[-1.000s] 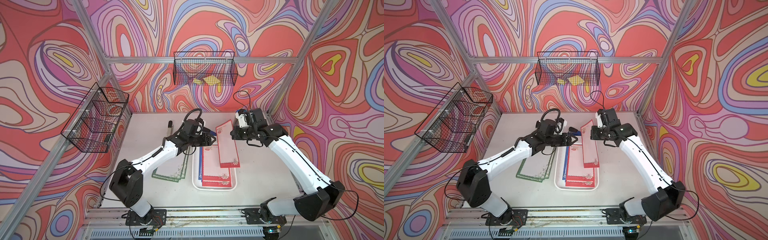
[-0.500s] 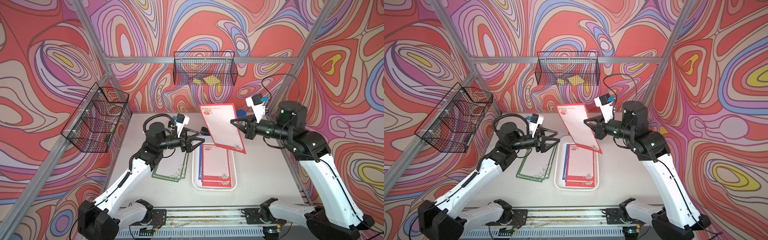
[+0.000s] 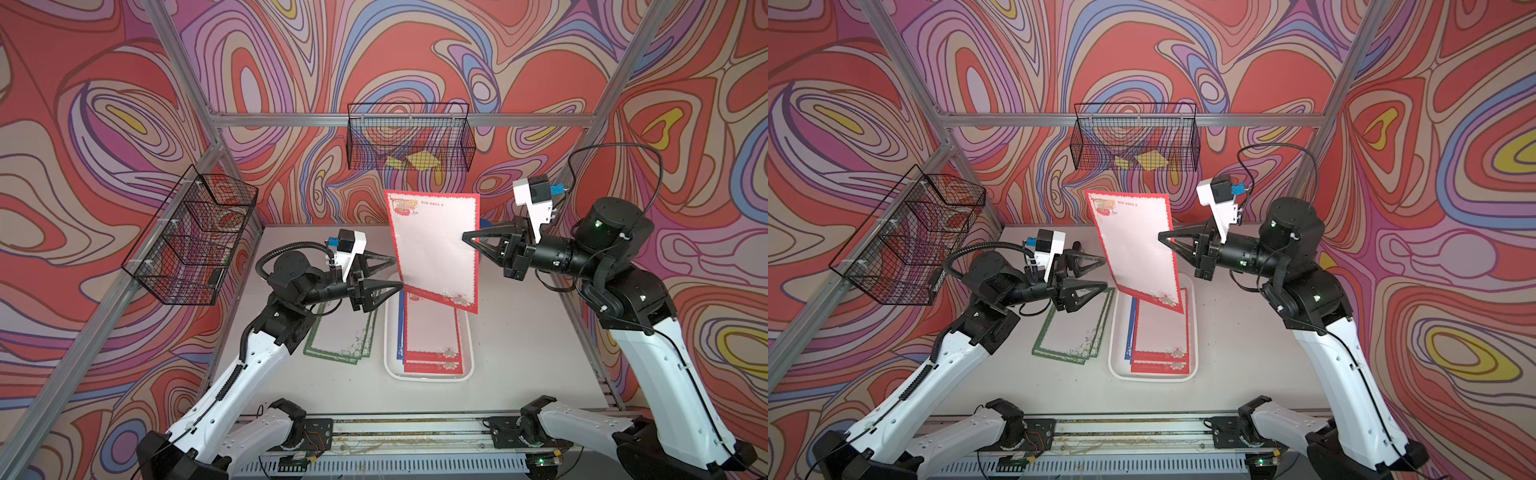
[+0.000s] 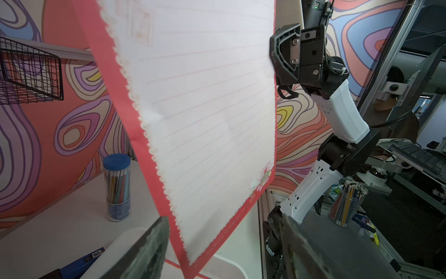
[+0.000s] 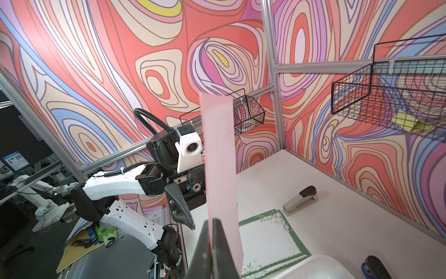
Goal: Take out the stationery paper from the storage box
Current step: Place the stationery paper at the center of the board.
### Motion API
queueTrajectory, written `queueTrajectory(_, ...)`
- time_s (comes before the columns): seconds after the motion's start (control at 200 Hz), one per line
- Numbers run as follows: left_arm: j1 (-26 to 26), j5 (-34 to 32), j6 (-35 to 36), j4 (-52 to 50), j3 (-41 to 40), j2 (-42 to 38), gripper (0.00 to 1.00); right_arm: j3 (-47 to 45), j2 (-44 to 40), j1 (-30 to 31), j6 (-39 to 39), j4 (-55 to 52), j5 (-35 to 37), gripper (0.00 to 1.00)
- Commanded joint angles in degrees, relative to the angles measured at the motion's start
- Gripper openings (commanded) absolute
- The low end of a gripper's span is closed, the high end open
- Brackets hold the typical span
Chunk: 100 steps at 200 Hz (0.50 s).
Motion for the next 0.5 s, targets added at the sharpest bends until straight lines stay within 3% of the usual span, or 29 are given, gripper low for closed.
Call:
queueTrajectory(0.0,-0.02,3.25,4.39,-2.60,2.76,-2.04,0.75,2.80,-0.32,0.00,0.45,0.27,-3.41,0.00)
queueTrajectory(0.18,0.07,4.29,6.89,-7.28,5.25,-2.67,0.74,5.03,-0.39,0.02,-3.58,-5.29,-1.28,0.00)
queueTrajectory(0.496,0.07,6.26,1.91,-5.03,9.12,0.41,0.70,5.06,-0.83,0.00,-4.75,-6.10,-2.80,0.00)
